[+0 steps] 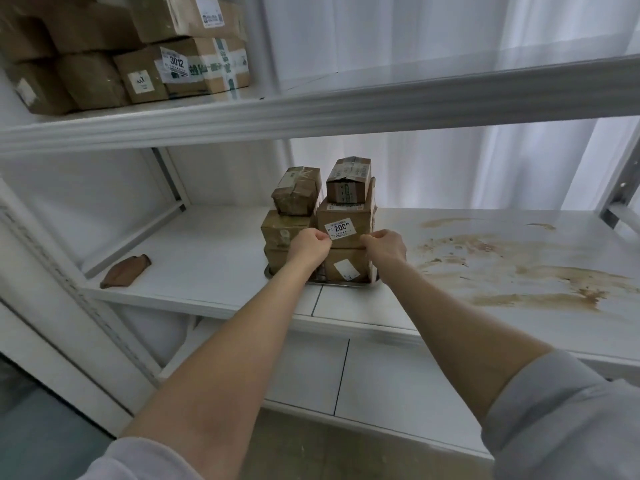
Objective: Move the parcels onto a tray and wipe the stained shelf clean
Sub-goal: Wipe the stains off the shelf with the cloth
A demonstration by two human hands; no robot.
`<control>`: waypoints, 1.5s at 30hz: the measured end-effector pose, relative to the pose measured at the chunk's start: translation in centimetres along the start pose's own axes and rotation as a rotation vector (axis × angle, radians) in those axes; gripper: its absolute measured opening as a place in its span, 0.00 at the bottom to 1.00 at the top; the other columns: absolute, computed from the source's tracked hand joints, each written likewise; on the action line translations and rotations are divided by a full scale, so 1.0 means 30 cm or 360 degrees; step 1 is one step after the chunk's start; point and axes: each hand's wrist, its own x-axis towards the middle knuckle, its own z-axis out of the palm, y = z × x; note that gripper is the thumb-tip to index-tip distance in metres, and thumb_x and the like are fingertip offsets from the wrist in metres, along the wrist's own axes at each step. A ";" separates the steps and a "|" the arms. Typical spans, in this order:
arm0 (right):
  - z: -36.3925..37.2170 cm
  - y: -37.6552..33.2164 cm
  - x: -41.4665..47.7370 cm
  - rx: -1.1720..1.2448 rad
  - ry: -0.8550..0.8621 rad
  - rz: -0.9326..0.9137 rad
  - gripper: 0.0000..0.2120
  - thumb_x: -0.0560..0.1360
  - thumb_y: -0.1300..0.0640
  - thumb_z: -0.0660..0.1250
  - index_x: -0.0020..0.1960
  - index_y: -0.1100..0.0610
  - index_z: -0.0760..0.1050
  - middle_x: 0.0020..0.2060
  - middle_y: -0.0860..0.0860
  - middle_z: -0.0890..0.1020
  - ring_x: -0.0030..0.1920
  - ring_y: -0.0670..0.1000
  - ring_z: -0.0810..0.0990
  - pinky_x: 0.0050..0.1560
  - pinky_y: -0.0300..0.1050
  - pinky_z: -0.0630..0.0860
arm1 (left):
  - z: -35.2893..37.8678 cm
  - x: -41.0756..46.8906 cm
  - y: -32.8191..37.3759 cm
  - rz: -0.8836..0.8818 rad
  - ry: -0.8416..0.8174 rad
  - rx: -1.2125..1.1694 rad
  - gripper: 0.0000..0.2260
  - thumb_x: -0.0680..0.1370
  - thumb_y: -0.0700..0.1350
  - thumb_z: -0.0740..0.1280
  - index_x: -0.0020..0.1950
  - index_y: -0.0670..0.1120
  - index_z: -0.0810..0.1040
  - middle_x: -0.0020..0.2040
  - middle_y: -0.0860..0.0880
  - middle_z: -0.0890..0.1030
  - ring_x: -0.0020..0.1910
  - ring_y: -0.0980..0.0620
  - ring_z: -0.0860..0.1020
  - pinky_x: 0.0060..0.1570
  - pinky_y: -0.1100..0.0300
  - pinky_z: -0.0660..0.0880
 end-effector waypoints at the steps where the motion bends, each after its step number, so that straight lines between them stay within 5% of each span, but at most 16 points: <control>1: 0.017 -0.004 -0.012 0.0027 -0.0024 -0.0031 0.10 0.74 0.51 0.67 0.53 0.55 0.77 0.47 0.53 0.81 0.47 0.53 0.80 0.46 0.47 0.78 | -0.015 -0.007 -0.020 -0.0008 0.0014 0.0018 0.13 0.79 0.44 0.61 0.62 0.45 0.78 0.60 0.47 0.79 0.58 0.46 0.77 0.59 0.51 0.76; 6: 0.163 -0.043 -0.092 0.0043 -0.0358 -0.0100 0.07 0.74 0.51 0.69 0.42 0.55 0.79 0.37 0.52 0.80 0.37 0.50 0.77 0.38 0.43 0.74 | -0.111 -0.031 -0.145 -0.0100 0.0113 0.0125 0.11 0.79 0.44 0.62 0.58 0.46 0.80 0.59 0.47 0.80 0.57 0.48 0.77 0.56 0.56 0.74; 8: 0.247 -0.060 -0.119 0.0026 -0.0485 -0.0117 0.07 0.74 0.52 0.69 0.45 0.56 0.79 0.36 0.51 0.79 0.35 0.49 0.75 0.40 0.44 0.74 | -0.165 -0.026 -0.200 -0.0120 0.0170 0.0181 0.10 0.78 0.44 0.64 0.55 0.44 0.82 0.56 0.46 0.81 0.54 0.48 0.78 0.53 0.56 0.75; 12: 0.441 -0.099 -0.143 -0.0058 -0.0599 -0.0198 0.15 0.74 0.49 0.69 0.56 0.55 0.74 0.52 0.53 0.80 0.53 0.54 0.79 0.58 0.52 0.77 | -0.287 0.018 -0.326 -0.0146 0.0226 0.0216 0.15 0.80 0.49 0.61 0.47 0.42 0.84 0.47 0.47 0.82 0.44 0.49 0.78 0.45 0.59 0.72; 15: 0.611 -0.143 -0.154 -0.0090 -0.0574 -0.0197 0.28 0.75 0.48 0.68 0.70 0.57 0.64 0.63 0.55 0.74 0.61 0.58 0.75 0.60 0.51 0.74 | -0.394 0.060 -0.434 -0.0222 0.0321 0.0104 0.22 0.81 0.50 0.56 0.41 0.40 0.84 0.41 0.47 0.81 0.43 0.48 0.79 0.46 0.58 0.72; 19: 0.875 -0.208 -0.146 -0.0174 -0.0440 -0.0181 0.32 0.78 0.52 0.64 0.77 0.54 0.53 0.73 0.57 0.61 0.67 0.61 0.70 0.62 0.54 0.70 | -0.582 0.183 -0.623 -0.0346 0.0451 0.0022 0.16 0.82 0.43 0.55 0.52 0.38 0.82 0.52 0.40 0.82 0.53 0.43 0.79 0.54 0.55 0.74; 21: 1.012 -0.240 -0.142 -0.0207 -0.0457 -0.0174 0.32 0.79 0.54 0.63 0.77 0.52 0.51 0.73 0.58 0.59 0.62 0.62 0.72 0.58 0.53 0.72 | -0.679 0.248 -0.722 -0.0364 0.0433 0.0130 0.12 0.80 0.35 0.58 0.59 0.38 0.78 0.58 0.41 0.80 0.58 0.45 0.77 0.56 0.58 0.72; 23: 1.153 -0.269 -0.135 -0.0222 -0.0485 -0.0169 0.33 0.79 0.55 0.62 0.78 0.51 0.49 0.72 0.58 0.59 0.53 0.61 0.74 0.52 0.51 0.73 | -0.766 0.331 -0.852 -0.0389 0.0356 0.0256 0.14 0.78 0.32 0.59 0.62 0.41 0.74 0.54 0.42 0.81 0.55 0.47 0.78 0.48 0.61 0.72; 26: 1.353 -0.304 -0.119 -0.0278 -0.0557 -0.0159 0.34 0.78 0.56 0.62 0.78 0.51 0.48 0.71 0.59 0.59 0.50 0.59 0.73 0.48 0.48 0.72 | -0.860 0.503 -1.097 -0.0443 0.0350 0.0403 0.15 0.74 0.43 0.59 0.59 0.51 0.72 0.53 0.44 0.80 0.51 0.45 0.79 0.47 0.55 0.78; 29: 1.521 -0.326 -0.102 -0.0353 -0.0656 -0.0108 0.33 0.77 0.57 0.62 0.77 0.57 0.52 0.71 0.59 0.59 0.61 0.62 0.72 0.57 0.51 0.71 | -0.934 0.645 -1.281 -0.0483 0.0342 0.0597 0.12 0.74 0.45 0.60 0.54 0.49 0.77 0.54 0.47 0.79 0.53 0.44 0.78 0.55 0.53 0.75; 32: 1.658 -0.339 -0.086 -0.0503 -0.0740 -0.0044 0.26 0.76 0.58 0.63 0.72 0.63 0.62 0.69 0.60 0.62 0.62 0.62 0.72 0.61 0.51 0.72 | -1.015 0.612 -1.236 -0.0417 0.0235 0.0663 0.09 0.79 0.45 0.58 0.51 0.46 0.77 0.52 0.45 0.79 0.54 0.43 0.78 0.54 0.56 0.75; 36: 1.785 -0.338 -0.063 -0.0496 -0.0827 0.0039 0.20 0.74 0.57 0.66 0.63 0.63 0.71 0.66 0.60 0.70 0.55 0.59 0.75 0.51 0.46 0.72 | -1.064 0.659 -1.289 -0.0625 0.0251 0.0640 0.18 0.80 0.41 0.56 0.68 0.35 0.65 0.64 0.37 0.73 0.64 0.40 0.71 0.63 0.52 0.70; 38: 1.830 -0.332 -0.049 -0.0405 -0.0863 0.0084 0.21 0.74 0.58 0.67 0.65 0.64 0.70 0.64 0.60 0.72 0.50 0.56 0.74 0.48 0.46 0.73 | -1.072 0.687 -1.323 -0.0690 0.0237 0.0644 0.22 0.79 0.38 0.55 0.73 0.34 0.57 0.68 0.36 0.67 0.66 0.39 0.69 0.65 0.52 0.67; 40: 1.867 -0.327 -0.034 -0.0269 -0.0904 0.0148 0.25 0.75 0.60 0.67 0.69 0.66 0.65 0.65 0.60 0.71 0.57 0.58 0.75 0.55 0.49 0.75 | -1.071 0.725 -1.364 -0.0784 0.0184 0.0666 0.24 0.79 0.37 0.54 0.75 0.35 0.53 0.70 0.35 0.65 0.68 0.38 0.67 0.67 0.51 0.65; 45: 1.917 -0.323 -0.002 0.0040 -0.1037 0.0365 0.34 0.75 0.58 0.70 0.74 0.64 0.58 0.67 0.59 0.68 0.62 0.57 0.73 0.61 0.49 0.75 | -1.033 0.857 -1.497 -0.0952 0.0149 0.0468 0.24 0.76 0.45 0.59 0.70 0.39 0.62 0.65 0.38 0.73 0.62 0.40 0.73 0.61 0.49 0.72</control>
